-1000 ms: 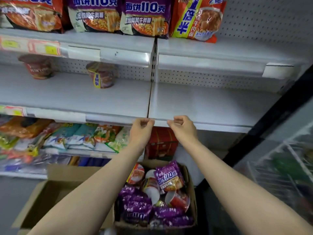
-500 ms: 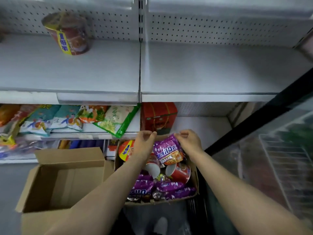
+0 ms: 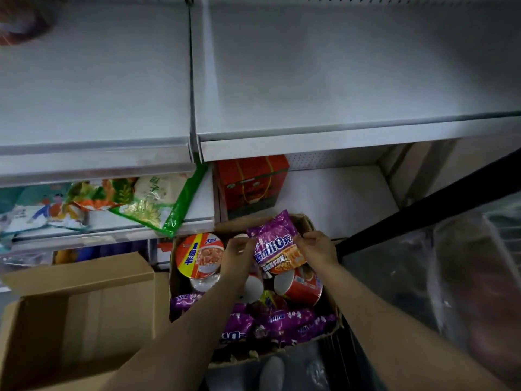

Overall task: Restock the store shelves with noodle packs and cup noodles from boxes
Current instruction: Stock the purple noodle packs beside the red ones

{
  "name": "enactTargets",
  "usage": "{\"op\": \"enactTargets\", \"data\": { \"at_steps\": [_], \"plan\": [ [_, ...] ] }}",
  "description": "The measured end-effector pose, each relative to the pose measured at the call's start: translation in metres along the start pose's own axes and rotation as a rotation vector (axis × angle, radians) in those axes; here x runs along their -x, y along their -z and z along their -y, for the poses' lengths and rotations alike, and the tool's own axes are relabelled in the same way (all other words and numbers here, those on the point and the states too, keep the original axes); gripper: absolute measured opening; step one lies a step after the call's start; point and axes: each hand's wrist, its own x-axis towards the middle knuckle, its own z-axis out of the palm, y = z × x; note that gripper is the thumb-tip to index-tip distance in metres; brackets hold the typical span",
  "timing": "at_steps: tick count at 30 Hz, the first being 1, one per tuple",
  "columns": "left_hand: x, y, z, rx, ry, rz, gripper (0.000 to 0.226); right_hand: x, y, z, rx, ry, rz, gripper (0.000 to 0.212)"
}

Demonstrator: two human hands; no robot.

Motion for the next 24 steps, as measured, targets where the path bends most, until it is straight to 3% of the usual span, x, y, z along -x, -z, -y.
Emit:
{"op": "enactTargets", "data": {
  "at_steps": [2, 7, 10, 14, 20, 24],
  "plan": [
    [-0.016, -0.006, 0.015, -0.019, 0.023, 0.012, 0.008, -0.021, -0.008, -0.013, 0.041, -0.014, 0.01, 0.022],
    [-0.045, -0.019, 0.043, -0.018, 0.054, 0.023, 0.02, -0.071, -0.027, -0.044, 0.142, -0.027, 0.018, 0.016],
    [-0.058, -0.021, 0.06, 0.002, 0.092, 0.041, 0.014, -0.092, -0.036, -0.056, 0.228, 0.005, 0.026, 0.038],
    [-0.074, -0.023, 0.078, 0.028, 0.128, 0.019, 0.028, -0.109, -0.052, -0.061, 0.188, -0.054, 0.082, 0.039],
    [-0.085, -0.021, 0.088, 0.022, 0.145, 0.002, 0.009, -0.119, -0.074, -0.074, 0.284, -0.067, 0.043, 0.04],
    [-0.091, -0.02, 0.091, -0.002, 0.138, 0.008, 0.019, -0.128, -0.077, -0.079, 0.305, -0.067, -0.031, 0.039]
  ]
}}
